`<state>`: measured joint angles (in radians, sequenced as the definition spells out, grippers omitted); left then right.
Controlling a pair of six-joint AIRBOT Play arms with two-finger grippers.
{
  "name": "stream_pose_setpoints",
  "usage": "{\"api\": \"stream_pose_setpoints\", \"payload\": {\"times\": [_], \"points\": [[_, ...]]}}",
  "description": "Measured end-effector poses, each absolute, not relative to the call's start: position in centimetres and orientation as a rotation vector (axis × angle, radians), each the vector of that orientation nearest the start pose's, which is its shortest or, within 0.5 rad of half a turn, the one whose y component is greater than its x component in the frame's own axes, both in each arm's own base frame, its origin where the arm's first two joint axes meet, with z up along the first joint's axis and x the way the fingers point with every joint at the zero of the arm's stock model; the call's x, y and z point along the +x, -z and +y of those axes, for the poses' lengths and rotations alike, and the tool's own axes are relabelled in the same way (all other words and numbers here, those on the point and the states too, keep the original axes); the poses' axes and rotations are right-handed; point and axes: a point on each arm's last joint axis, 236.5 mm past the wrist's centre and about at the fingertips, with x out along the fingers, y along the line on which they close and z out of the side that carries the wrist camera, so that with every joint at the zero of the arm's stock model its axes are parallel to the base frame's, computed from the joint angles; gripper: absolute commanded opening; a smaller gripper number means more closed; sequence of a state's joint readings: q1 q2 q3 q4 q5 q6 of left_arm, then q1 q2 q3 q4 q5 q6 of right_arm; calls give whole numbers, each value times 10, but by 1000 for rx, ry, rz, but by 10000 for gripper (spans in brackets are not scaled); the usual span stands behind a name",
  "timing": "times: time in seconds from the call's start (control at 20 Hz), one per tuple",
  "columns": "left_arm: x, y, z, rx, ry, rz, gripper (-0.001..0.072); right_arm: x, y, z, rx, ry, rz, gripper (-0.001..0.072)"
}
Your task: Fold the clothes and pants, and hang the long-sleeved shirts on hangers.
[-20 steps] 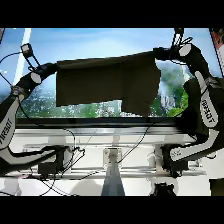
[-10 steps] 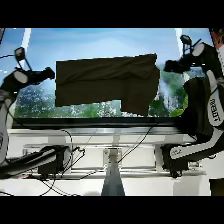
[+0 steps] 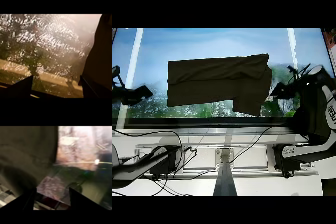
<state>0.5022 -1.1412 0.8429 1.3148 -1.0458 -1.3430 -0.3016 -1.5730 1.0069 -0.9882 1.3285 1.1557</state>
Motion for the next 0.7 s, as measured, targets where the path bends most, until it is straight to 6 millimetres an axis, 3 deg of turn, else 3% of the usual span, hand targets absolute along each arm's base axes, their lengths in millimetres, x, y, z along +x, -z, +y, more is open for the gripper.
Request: {"api": "stream_pose_setpoints", "payload": {"times": [0.1, 0.25, 0.4, 0.55, 0.6, 0.7], "points": [[295, 50, 103, -433, -168, 1282, 620, 304, 102, 61, 651, -448, 1591, 442], [283, 64, 88, -506, -148, 1309, 620, 304, 105, 91, 745, -470, 1519, 432], [277, 74, 79, -554, -139, 1322, 615, 311, 110, 103, 763, -452, 1465, 220], [271, 81, 73, -578, -134, 1336, 614, 319, 112, 106, 758, -435, 1428, 155], [270, 83, 71, -585, -133, 1339, 614, 323, 111, 105, 751, -431, 1412, 25], [268, 86, 68, -601, -127, 1346, 613, 331, 103, 105, 737, -440, 1378, 14]]}}
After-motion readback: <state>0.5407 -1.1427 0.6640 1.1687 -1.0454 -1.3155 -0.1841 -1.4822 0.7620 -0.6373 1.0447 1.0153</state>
